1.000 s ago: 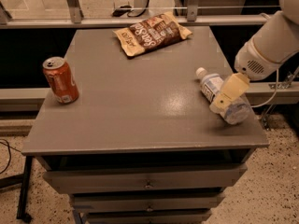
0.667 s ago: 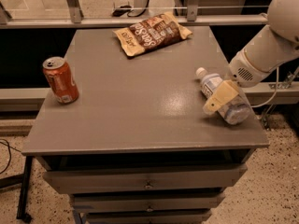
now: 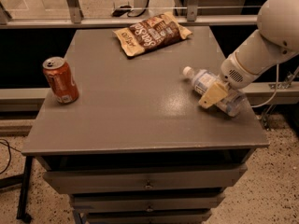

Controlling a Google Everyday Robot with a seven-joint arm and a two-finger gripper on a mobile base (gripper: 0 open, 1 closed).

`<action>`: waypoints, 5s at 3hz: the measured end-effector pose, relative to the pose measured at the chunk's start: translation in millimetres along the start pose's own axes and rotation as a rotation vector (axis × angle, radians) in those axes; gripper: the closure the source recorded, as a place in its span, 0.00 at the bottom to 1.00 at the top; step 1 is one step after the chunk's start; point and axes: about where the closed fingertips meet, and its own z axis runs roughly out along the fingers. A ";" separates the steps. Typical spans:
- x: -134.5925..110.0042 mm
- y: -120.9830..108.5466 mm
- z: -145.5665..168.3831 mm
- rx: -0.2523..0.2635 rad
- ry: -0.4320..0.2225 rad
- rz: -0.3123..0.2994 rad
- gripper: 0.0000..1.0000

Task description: Move blue plastic bottle near brown chip bag

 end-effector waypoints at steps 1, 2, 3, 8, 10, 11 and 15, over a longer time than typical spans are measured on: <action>-34.6 -15.8 -10.1 0.044 -0.033 -0.065 0.87; -77.0 -49.3 -41.0 0.141 -0.058 -0.167 1.00; -93.1 -56.4 -61.1 0.176 -0.097 -0.176 1.00; -179.3 -114.7 -0.8 0.091 -0.270 -0.618 1.00; -196.3 -107.0 26.5 0.085 -0.196 -0.893 1.00; -201.6 -112.5 38.1 0.100 -0.159 -0.961 0.83; -224.7 -120.3 54.3 0.107 -0.124 -1.071 0.00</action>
Offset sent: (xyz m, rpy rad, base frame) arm 0.1317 0.0031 0.1497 -0.1612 -0.3801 0.1489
